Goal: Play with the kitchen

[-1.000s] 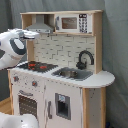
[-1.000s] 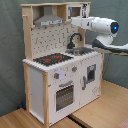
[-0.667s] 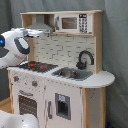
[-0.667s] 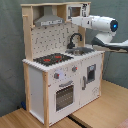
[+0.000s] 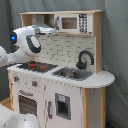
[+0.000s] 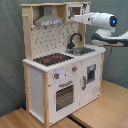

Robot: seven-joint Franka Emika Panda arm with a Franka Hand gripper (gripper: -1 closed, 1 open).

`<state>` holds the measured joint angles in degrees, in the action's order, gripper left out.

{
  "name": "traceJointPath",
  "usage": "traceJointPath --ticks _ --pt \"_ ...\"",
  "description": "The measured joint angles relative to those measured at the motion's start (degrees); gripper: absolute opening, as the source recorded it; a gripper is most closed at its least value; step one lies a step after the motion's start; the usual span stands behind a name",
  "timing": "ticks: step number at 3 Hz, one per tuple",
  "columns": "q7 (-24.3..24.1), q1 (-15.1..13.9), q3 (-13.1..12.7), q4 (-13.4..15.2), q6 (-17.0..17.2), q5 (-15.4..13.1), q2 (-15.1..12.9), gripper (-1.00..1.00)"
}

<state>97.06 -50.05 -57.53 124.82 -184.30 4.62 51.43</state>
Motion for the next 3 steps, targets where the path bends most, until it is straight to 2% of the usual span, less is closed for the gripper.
traceJointPath --ticks 1,3 --pt "4.5 -2.6 -0.7 -1.3 0.0 0.0 -2.1 1.00" --pt "4.8 -10.6 -7.0 -6.5 0.0 0.0 -4.6 1.00"
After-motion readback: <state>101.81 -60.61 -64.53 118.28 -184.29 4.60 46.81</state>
